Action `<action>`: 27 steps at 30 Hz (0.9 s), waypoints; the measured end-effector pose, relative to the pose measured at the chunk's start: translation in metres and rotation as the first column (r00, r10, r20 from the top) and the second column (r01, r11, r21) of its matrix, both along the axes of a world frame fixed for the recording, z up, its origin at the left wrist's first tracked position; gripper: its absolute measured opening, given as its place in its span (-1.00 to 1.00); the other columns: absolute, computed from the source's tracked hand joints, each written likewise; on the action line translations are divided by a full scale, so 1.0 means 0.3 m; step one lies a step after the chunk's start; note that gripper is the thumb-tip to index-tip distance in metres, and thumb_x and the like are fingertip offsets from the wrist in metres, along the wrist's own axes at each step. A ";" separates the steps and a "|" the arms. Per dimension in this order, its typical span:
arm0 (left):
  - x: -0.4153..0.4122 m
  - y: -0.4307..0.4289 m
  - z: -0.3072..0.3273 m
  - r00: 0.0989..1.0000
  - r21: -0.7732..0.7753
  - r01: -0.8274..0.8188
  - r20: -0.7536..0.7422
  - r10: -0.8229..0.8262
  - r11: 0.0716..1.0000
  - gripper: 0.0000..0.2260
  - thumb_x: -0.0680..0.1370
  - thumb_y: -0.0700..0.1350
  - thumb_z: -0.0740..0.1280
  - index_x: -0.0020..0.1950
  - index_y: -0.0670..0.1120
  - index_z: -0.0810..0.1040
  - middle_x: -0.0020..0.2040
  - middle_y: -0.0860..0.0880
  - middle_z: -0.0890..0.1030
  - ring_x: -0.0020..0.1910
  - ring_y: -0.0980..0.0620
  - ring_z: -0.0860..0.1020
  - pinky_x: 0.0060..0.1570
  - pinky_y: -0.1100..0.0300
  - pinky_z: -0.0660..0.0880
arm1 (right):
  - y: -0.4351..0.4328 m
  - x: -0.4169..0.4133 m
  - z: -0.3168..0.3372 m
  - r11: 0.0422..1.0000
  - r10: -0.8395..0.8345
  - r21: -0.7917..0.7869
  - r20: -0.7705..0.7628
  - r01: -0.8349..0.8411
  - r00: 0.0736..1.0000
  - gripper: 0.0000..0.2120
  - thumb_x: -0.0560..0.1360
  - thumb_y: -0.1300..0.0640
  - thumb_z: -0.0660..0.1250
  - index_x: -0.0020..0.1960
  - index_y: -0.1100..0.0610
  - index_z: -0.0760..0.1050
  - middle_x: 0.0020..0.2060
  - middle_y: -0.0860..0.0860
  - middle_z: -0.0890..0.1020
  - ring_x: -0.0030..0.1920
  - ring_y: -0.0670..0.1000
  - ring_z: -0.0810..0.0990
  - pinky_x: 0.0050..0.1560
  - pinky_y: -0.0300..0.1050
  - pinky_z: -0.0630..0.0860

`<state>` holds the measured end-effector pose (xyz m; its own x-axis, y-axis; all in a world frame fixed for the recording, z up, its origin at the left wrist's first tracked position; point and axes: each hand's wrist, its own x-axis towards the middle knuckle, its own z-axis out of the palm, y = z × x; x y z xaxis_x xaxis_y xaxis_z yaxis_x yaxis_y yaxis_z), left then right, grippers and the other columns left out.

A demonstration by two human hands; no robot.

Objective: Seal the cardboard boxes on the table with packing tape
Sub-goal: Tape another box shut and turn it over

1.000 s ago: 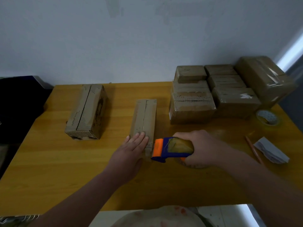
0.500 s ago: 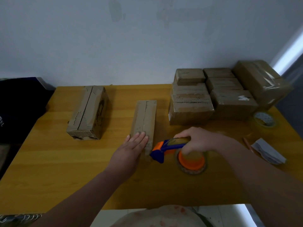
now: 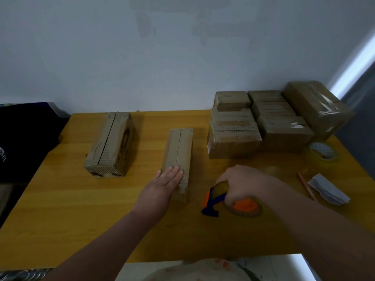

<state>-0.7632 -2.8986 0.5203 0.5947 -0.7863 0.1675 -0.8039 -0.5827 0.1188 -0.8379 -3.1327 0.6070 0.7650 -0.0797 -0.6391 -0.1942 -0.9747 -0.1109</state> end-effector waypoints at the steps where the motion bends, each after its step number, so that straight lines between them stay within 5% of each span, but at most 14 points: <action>1: 0.001 -0.002 0.006 1.000 -0.011 0.003 0.007 -0.003 1.000 -0.24 0.24 -0.32 0.60 0.40 -0.09 0.43 0.38 -0.02 0.43 0.33 0.09 0.31 0.28 -0.05 0.21 | -0.006 -0.008 -0.011 0.999 -0.049 0.019 0.065 0.048 0.997 -0.28 0.32 -0.07 0.46 0.44 -0.13 0.33 0.18 -0.07 0.47 0.06 -0.01 0.50 -0.08 -0.11 0.57; 6: -0.001 0.011 0.009 0.998 -0.111 0.022 0.065 -0.015 0.994 -0.45 0.27 -0.29 0.60 0.23 -0.15 0.59 0.21 -0.12 0.60 0.16 -0.08 0.60 0.20 -0.09 0.37 | -0.031 -0.043 -0.084 0.974 -0.218 0.005 0.285 0.226 0.934 -0.22 0.45 -0.24 0.37 0.54 -0.07 0.12 0.38 0.03 0.39 0.35 0.07 0.39 0.23 0.00 0.42; 9: 0.000 0.012 0.034 0.997 -0.209 0.021 0.075 -0.005 0.978 -0.72 0.33 -0.27 0.52 0.04 -0.21 0.67 0.02 -0.18 0.67 -0.06 -0.16 0.67 -0.11 -0.06 0.61 | -0.041 -0.050 -0.147 0.960 -0.275 0.023 0.272 0.279 0.922 -0.41 0.60 0.04 0.25 0.56 -0.05 0.10 0.44 0.12 0.33 0.41 0.14 0.33 0.35 0.03 0.36; 12: 0.017 0.001 0.106 0.999 -0.235 0.015 0.048 -0.004 0.972 -0.76 0.29 -0.28 0.53 -0.06 -0.20 0.68 -0.05 -0.16 0.69 -0.15 -0.16 0.68 -0.29 0.04 0.61 | -0.044 -0.070 -0.191 0.959 -0.277 0.008 0.213 0.282 0.937 -0.33 0.56 0.25 0.27 0.55 -0.08 0.08 0.30 0.12 0.46 0.24 0.13 0.49 0.19 -0.01 0.50; 17: 0.058 -0.049 0.306 0.990 -0.249 -0.143 -0.041 0.137 0.958 -0.83 0.50 -0.25 0.39 0.06 -0.11 0.66 0.00 -0.07 0.67 -0.06 -0.09 0.63 -0.12 0.08 0.57 | -0.057 -0.089 -0.219 0.967 -0.249 -0.010 0.159 0.254 0.955 -0.38 0.55 0.23 0.26 0.53 -0.06 0.13 0.28 0.08 0.47 0.18 0.09 0.51 -0.01 -0.11 0.51; 21: 0.124 -0.087 0.437 0.958 -0.206 -0.278 -0.135 0.254 0.938 -0.80 0.59 -0.18 0.25 0.10 -0.03 0.65 0.03 -0.01 0.66 0.02 -0.01 0.58 -0.06 0.20 0.45 | -0.032 -0.048 -0.162 0.973 -0.219 -0.032 0.171 0.227 0.961 -0.56 0.58 0.07 0.27 0.44 0.00 0.33 0.32 0.03 0.46 0.27 0.07 0.48 0.19 -0.05 0.49; 24: 0.147 -0.095 0.493 0.953 -0.097 -0.258 -0.187 0.237 0.961 -0.80 0.59 -0.17 0.24 0.07 -0.01 0.65 0.02 0.03 0.65 0.03 0.05 0.57 -0.10 0.30 0.38 | -0.010 -0.020 -0.099 0.961 -0.268 0.168 0.361 0.221 0.893 -0.58 0.58 -0.01 0.27 0.42 -0.03 0.37 0.32 -0.02 0.49 0.29 0.00 0.46 0.25 -0.05 0.46; 27: 0.147 -0.102 0.511 0.933 -0.008 -0.218 -0.294 0.206 0.976 -0.82 0.60 -0.18 0.25 0.01 -0.02 0.65 -0.06 0.03 0.62 -0.01 0.05 0.57 -0.11 0.27 0.40 | 0.036 0.003 -0.027 0.866 -0.410 0.464 0.447 0.186 0.795 -0.61 0.60 0.03 0.25 0.42 -0.07 0.37 0.24 -0.09 0.49 0.16 -0.11 0.47 0.09 -0.28 0.43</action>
<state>-0.7191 -2.9292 0.6736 0.7740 -0.6331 -0.0083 -0.5896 -0.7256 0.3548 -0.8371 -3.1219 0.5989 0.9625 -0.1997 -0.1837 -0.2712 -0.7330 -0.6239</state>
